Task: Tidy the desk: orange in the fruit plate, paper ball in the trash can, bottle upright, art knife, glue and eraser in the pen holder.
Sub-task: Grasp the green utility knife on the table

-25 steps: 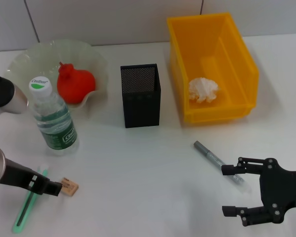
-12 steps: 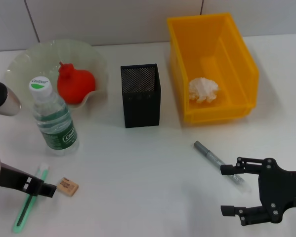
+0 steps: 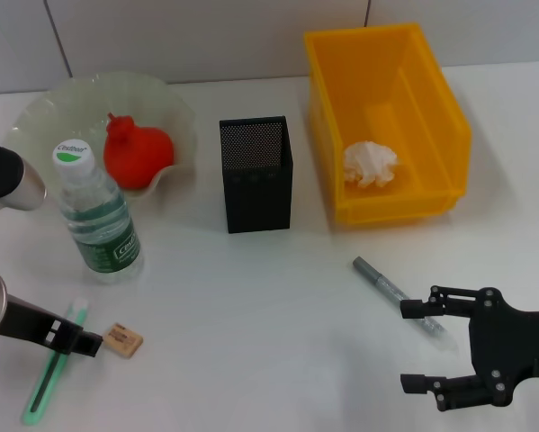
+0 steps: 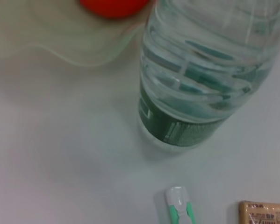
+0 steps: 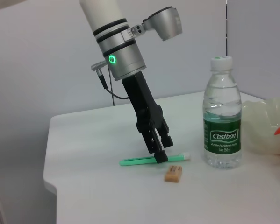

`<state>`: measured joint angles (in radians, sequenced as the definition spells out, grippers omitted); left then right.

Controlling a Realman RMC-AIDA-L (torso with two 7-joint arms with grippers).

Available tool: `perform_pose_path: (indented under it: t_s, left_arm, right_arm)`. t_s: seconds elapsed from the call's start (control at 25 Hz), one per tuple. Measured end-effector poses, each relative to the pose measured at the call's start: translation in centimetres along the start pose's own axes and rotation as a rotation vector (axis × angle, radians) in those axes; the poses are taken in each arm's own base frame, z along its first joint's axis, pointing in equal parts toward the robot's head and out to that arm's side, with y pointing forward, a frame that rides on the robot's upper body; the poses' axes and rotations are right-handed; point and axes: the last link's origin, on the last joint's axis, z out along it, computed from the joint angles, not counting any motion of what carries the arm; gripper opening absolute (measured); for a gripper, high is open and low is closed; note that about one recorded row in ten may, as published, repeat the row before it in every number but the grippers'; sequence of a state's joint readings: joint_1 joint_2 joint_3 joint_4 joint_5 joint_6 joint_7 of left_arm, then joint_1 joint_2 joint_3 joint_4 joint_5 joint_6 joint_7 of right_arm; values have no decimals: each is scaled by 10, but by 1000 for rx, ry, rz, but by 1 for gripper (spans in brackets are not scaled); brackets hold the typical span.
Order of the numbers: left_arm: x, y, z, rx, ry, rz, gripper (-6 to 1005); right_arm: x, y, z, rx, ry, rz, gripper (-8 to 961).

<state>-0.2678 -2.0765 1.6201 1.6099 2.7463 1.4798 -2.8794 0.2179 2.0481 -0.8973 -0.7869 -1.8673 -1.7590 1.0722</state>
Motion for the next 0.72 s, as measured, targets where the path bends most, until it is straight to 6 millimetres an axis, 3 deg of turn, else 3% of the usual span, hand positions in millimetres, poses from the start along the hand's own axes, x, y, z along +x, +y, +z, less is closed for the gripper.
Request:
perform_pose_path:
  t_s: [0.16, 0.36, 0.72]
  left_arm:
    - [2, -1, 0, 7, 1, 3, 772]
    - [0, -2, 4, 3, -22, -1, 584]
    - [0, -1, 7, 2, -34, 5, 561]
  right_arm:
    - [0, 0, 0, 1, 0, 1, 819]
    - [0, 0, 0, 2, 0, 1, 819]
    - [0, 0, 0, 2, 1, 1, 819]
